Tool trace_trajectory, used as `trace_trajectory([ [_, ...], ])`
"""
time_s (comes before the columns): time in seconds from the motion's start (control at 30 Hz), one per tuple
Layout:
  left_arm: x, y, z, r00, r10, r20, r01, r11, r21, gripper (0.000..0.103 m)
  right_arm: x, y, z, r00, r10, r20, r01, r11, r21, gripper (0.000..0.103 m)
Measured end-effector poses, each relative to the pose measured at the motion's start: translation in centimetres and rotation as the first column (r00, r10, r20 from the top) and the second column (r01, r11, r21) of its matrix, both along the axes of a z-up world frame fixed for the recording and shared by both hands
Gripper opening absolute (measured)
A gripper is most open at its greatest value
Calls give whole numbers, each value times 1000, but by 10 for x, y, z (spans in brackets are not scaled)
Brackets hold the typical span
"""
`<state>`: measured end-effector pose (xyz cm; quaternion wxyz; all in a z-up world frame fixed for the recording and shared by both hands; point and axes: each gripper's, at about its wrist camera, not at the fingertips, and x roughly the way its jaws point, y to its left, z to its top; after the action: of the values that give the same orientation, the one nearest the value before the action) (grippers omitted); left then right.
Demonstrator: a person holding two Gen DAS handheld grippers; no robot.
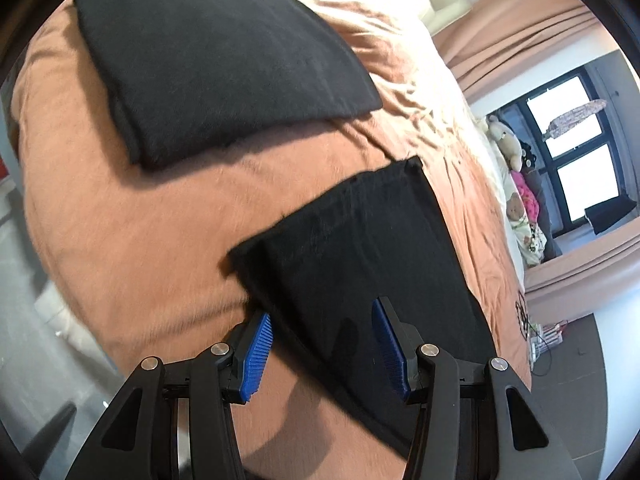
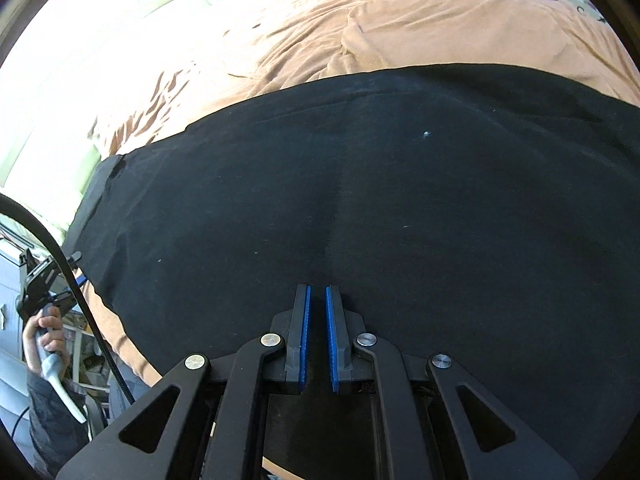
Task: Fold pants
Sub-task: 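Move the left tool to the folded pants corner and grasp it, then lift the folded pants with the left tool while the right tool opens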
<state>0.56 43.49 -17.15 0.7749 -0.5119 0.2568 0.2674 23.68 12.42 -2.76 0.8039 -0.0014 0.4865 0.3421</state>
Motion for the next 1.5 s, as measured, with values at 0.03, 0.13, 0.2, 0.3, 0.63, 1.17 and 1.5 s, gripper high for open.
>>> trace_trajectory([
  [0.03, 1, 1, -1, 1000, 7, 5, -7, 1000, 4, 52, -1, 0, -1, 1000, -1, -3, 1, 1000, 4, 5],
  [0.13, 3, 1, -1, 999, 33, 19, -34, 999, 18, 49, -4, -2, -4, 1000, -17, -25, 17, 1000, 25, 5],
  [0.2, 5, 0, 0, 999, 37, 22, -37, 999, 20, 27, -8, -4, -5, 999, -23, -39, 24, 999, 38, 5],
  [0.3, 8, -4, 2, 999, 22, 27, -23, 999, 40, 7, -12, -8, -5, 998, -21, -55, 24, 999, 39, 3],
  [0.63, 4, 1, 35, 994, 41, 102, -49, 996, 76, 5, -47, -16, -7, 995, 54, -88, -57, 998, -32, 3],
  [1.17, 4, 1, -3, 997, 64, 38, -63, 998, -28, 20, 29, 3, 10, 999, -39, -26, 36, 995, -98, 3],
  [1.5, 2, -4, -12, 994, 69, 87, -64, 996, -58, 27, 81, 40, 5, 993, -119, -2, 118, 984, -132, 2],
])
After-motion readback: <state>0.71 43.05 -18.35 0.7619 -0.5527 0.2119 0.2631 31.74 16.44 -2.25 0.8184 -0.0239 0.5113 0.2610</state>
